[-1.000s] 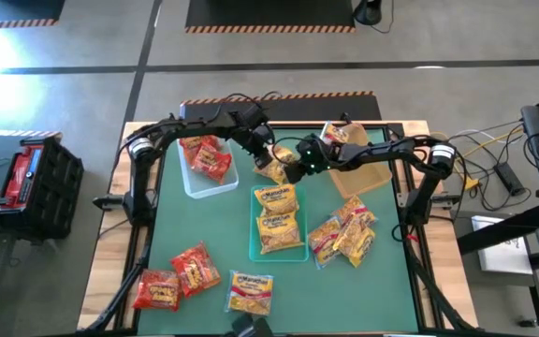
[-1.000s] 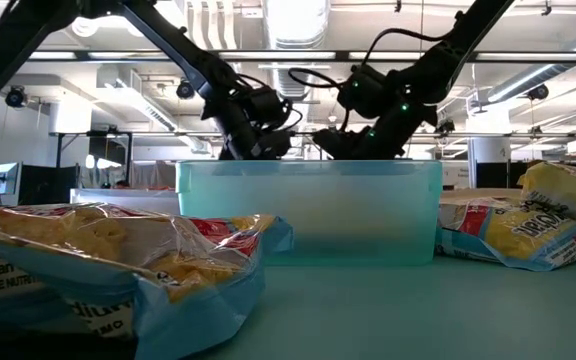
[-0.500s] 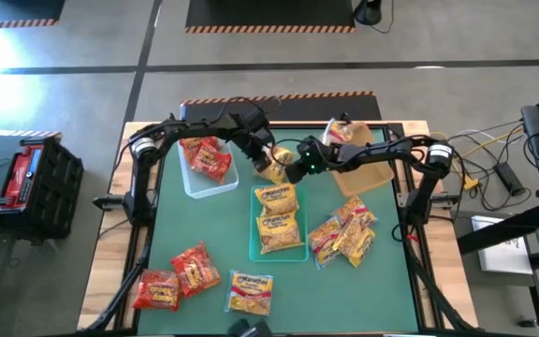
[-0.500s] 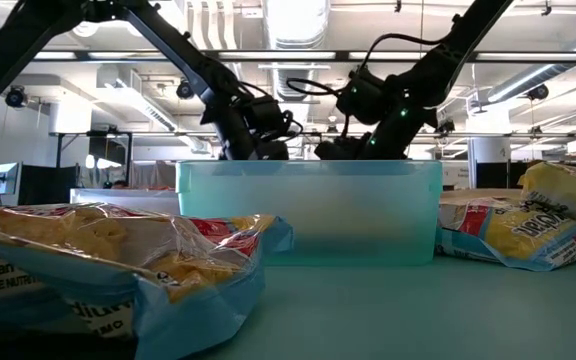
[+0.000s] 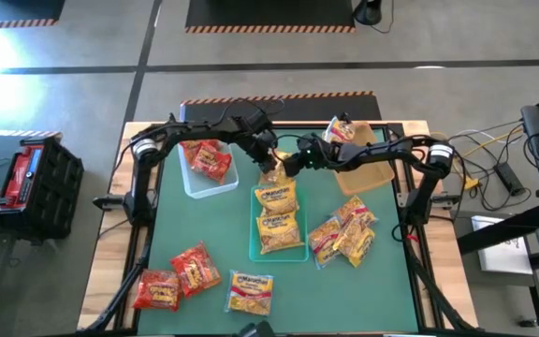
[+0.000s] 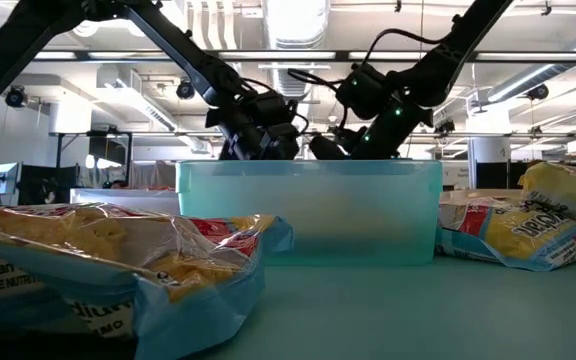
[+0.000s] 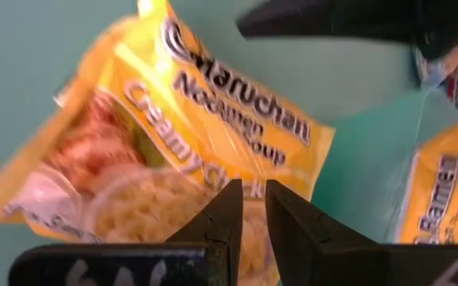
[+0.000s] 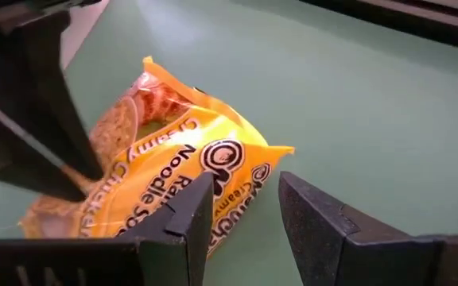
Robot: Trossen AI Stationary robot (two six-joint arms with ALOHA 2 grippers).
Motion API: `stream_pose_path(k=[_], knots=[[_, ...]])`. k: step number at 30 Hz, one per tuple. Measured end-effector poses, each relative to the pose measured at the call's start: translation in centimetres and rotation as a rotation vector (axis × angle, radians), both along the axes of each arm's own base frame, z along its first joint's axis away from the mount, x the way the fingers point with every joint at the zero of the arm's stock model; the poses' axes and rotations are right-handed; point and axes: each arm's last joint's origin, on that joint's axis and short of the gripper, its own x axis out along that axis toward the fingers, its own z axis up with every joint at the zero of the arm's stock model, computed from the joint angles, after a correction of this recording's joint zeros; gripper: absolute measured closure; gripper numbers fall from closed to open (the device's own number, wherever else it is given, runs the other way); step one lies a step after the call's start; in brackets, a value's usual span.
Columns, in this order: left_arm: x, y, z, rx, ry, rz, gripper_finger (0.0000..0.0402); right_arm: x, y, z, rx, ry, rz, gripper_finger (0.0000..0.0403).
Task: Sort Maruchan noodles
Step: Put the yellow noodle pack into the blue bin
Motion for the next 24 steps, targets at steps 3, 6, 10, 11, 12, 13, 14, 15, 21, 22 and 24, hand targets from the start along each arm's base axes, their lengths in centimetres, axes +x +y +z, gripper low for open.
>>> stream_pose_path(k=[3,6,10,11,12,13,14,15,21,22,24], knots=[[-0.5,0.7,0.3,0.021,-0.014,0.002,0.0361,-0.4,0.2,0.5,0.064,-0.02,-0.031,0.0271],[-1.1,1.0,0.3,0.057,0.004,-0.059,0.0361,-0.6,0.6,0.7,0.172,-0.046,-0.024,0.0271],[-1.4,0.8,0.2,0.113,0.018,-0.165,0.0361,-0.3,1.2,0.6,0.296,-0.09,0.01,0.0271],[-1.4,0.8,0.1,0.138,0.024,-0.181,0.0361,-0.2,1.4,0.5,0.311,-0.092,0.011,0.0271],[-1.5,0.9,0.1,0.162,0.036,-0.189,0.0361,-0.1,1.7,0.4,0.314,-0.088,0.017,0.0271],[-1.5,0.9,0.1,0.185,0.047,-0.196,0.0361,0.0,1.9,0.3,0.316,-0.085,0.023,0.0271],[-1.5,1.0,0.1,0.208,0.054,-0.203,0.0361,0.1,2.1,0.3,0.319,-0.083,0.027,0.0271],[-1.6,1.1,0.0,0.232,0.063,-0.213,0.0361,0.2,2.3,0.3,0.325,-0.084,0.027,0.0271],[-1.7,1.0,0.0,0.268,0.078,-0.26,0.0361,0.4,2.8,-0.2,0.344,-0.071,0.019,0.0271],[-1.7,1.0,0.0,0.269,0.079,-0.263,0.0361,0.5,2.8,-0.4,0.341,-0.067,0.015,0.0271],[-1.6,0.8,0.0,0.269,0.078,-0.268,0.0361,0.5,2.7,-0.7,0.333,-0.057,0.004,0.0271]])
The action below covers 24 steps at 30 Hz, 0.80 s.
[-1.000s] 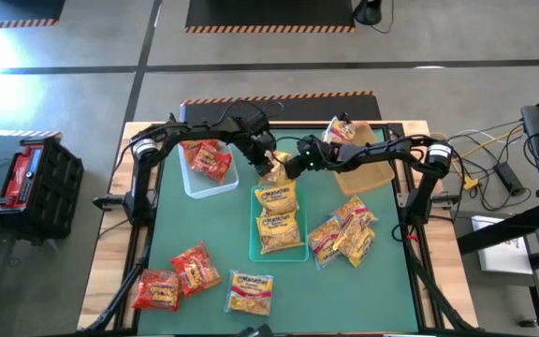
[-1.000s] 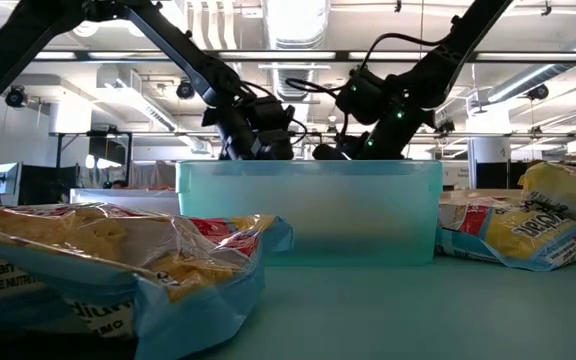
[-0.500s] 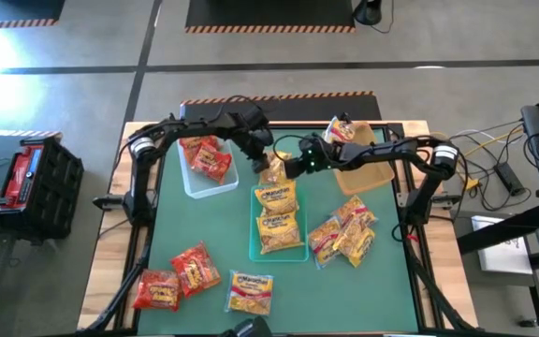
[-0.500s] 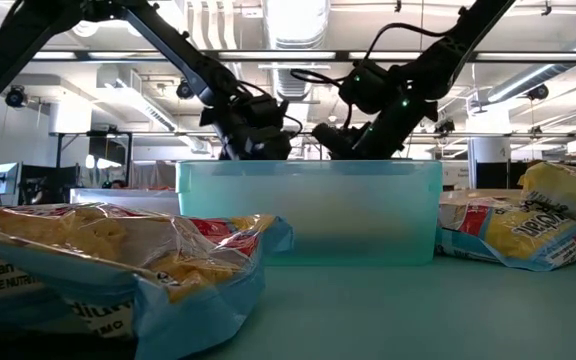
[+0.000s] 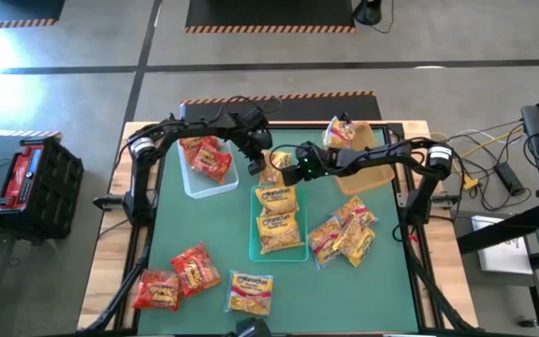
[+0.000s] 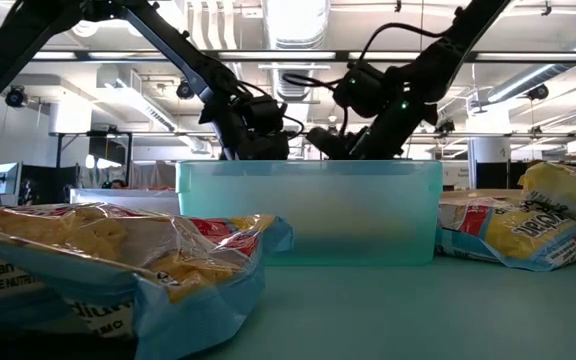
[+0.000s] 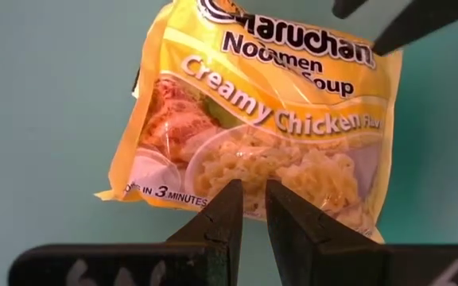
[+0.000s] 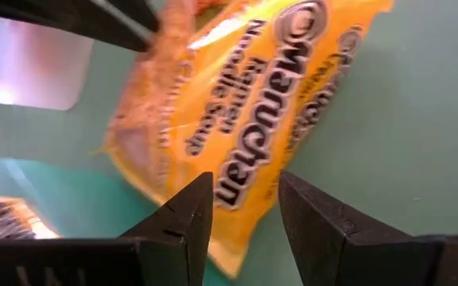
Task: Sort Maruchan noodles
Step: Put the yellow noodle pack into the blue bin
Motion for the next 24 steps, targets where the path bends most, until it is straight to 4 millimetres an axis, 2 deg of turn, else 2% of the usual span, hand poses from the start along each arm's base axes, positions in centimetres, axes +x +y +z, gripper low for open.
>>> stream_pose_path(k=[10,19,24], knots=[[0.1,-0.4,0.0,-0.021,0.017,0.01,0.0361,0.1,-0.7,-1.5,-0.116,0.073,-0.059,0.0271],[0.9,-2.0,0.0,-0.088,-0.008,-0.044,0.0361,0.9,-2.5,-1.4,-0.257,-0.022,-0.089,0.0271],[1.1,-2.1,0.1,-0.096,-0.019,-0.019,0.0361,0.6,-3.0,-1.3,-0.248,-0.028,-0.096,0.0271]])
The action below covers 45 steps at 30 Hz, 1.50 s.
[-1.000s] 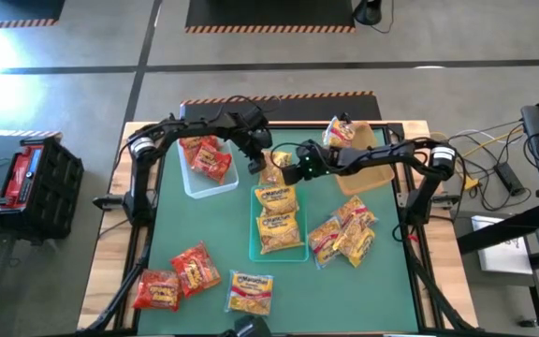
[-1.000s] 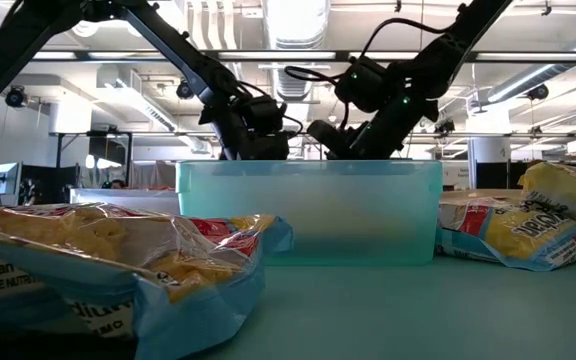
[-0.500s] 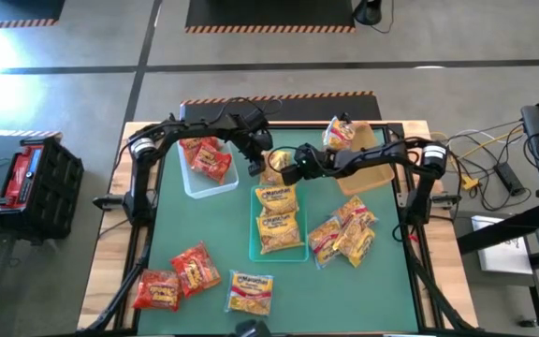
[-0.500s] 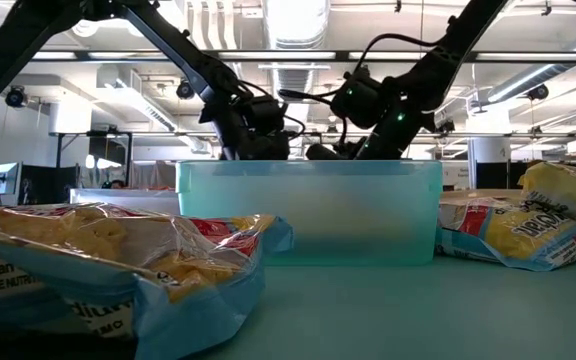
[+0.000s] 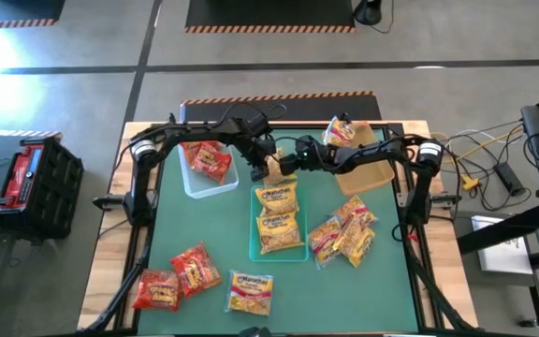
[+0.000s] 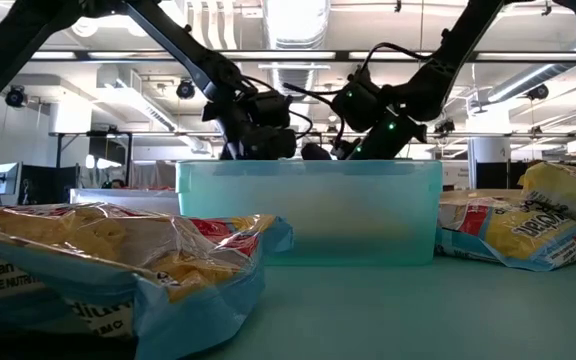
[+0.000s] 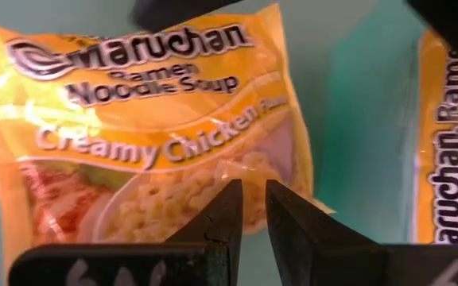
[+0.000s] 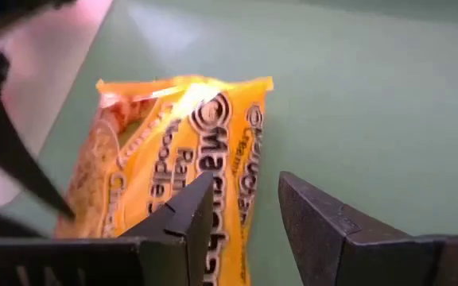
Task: Sort Maruchan noodles
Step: Put the yellow noodle pack into the blue bin
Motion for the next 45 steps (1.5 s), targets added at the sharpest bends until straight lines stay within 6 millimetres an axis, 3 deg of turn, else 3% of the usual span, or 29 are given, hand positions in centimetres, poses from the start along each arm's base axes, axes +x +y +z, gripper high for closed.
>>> stream_pose_path(k=[7,12,25,35,45], knots=[[-0.2,0.4,0.0,0.002,0.003,0.021,0.0361,-0.3,0.4,0.6,0.084,-0.009,0.059,0.0271],[-0.5,0.5,-0.6,0.096,0.07,0.065,0.0361,-0.3,0.4,0.6,0.145,-0.041,0.068,0.0266],[-1.6,0.1,-2.9,0.038,0.058,0.159,0.0361,-0.5,0.2,0.7,0.233,-0.078,0.102,0.0197],[-1.6,0.1,-3.1,0.041,0.068,0.16,0.0361,-1.6,-1.0,1.5,0.246,-0.071,0.048,0.0193],[-1.7,0.1,-3.2,0.028,0.083,0.186,0.0361,-1.6,-0.8,1.4,0.302,-0.082,0.068,0.0193]])
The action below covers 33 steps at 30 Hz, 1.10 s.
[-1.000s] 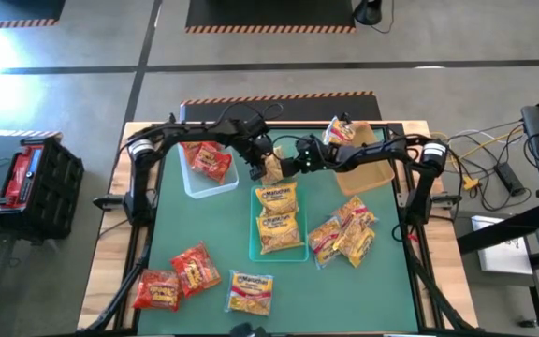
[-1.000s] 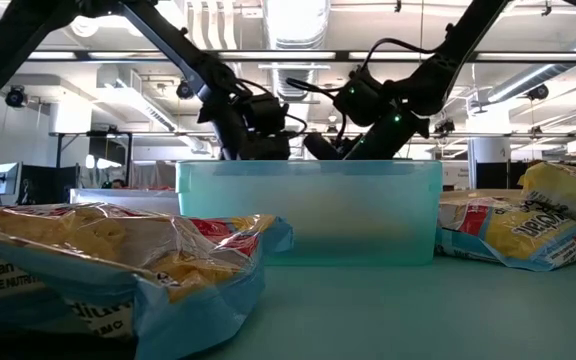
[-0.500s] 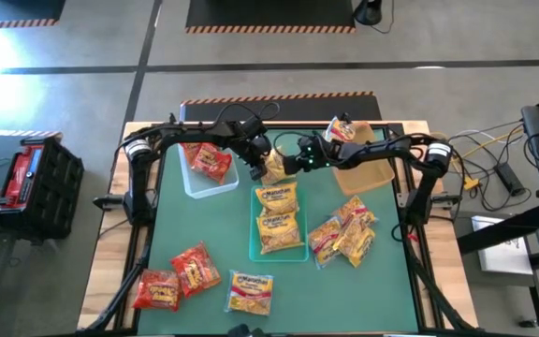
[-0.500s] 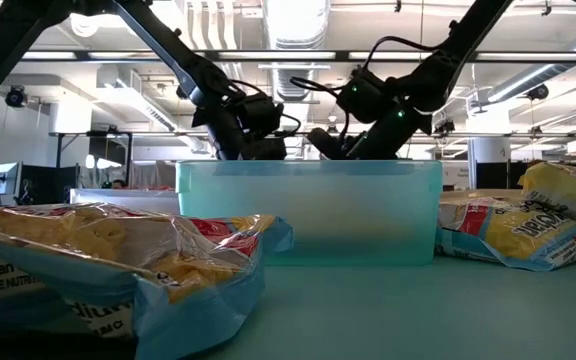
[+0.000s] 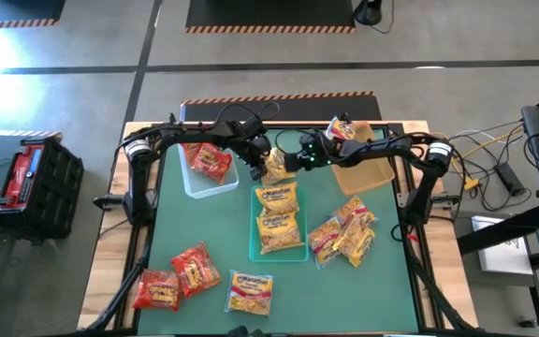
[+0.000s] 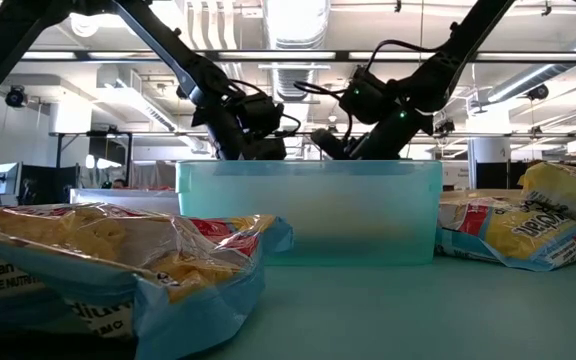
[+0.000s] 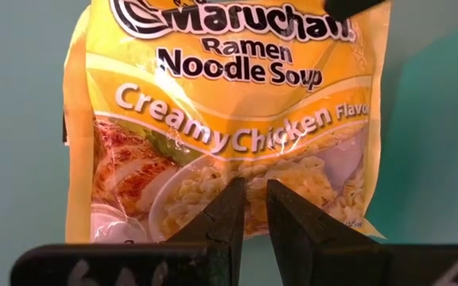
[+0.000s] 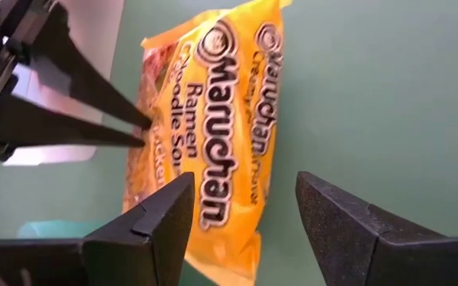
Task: Sort Maruchan noodles
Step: Put the yellow noodle pack into the blue bin
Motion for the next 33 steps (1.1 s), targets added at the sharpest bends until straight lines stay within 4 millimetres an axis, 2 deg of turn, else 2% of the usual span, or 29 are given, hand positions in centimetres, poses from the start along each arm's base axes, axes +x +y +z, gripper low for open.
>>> stream_pose_path(k=[18,33], knots=[[0.29,-0.6,0.22,0.015,0.002,-0.013,0.0361,0.15,0.31,0.0,0.005,-0.001,0.007,0.0193],[0.46,-0.93,0.29,0.036,0.013,-0.011,0.0361,0.49,0.99,-0.06,0.005,0.009,-0.072,0.0193]])
